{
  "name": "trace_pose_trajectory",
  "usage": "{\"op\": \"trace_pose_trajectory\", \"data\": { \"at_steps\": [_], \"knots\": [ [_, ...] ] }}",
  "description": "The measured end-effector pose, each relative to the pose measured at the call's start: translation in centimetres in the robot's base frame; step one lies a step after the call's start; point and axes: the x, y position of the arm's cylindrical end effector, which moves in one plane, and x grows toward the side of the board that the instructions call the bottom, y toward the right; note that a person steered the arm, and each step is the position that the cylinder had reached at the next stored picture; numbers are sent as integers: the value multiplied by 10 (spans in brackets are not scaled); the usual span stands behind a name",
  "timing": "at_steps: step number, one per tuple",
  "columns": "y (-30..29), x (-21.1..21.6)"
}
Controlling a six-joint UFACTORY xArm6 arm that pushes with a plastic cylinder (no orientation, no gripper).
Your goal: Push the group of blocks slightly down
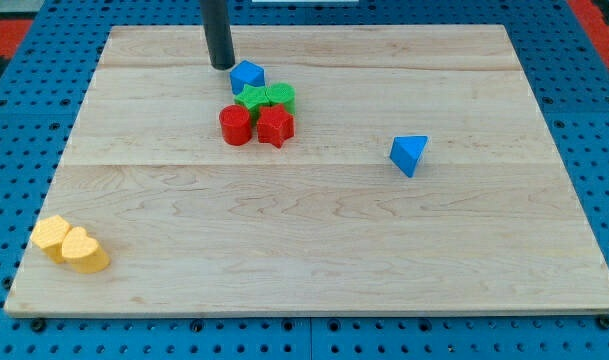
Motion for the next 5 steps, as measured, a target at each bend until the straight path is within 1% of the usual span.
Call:
{"op": "trace_pose_trajectory", "data": {
  "at_steps": [1,2,3,4,5],
  "knots": [
    [1,12],
    [7,0],
    [18,-25],
    [36,18],
    [36,40]
  ]
}}
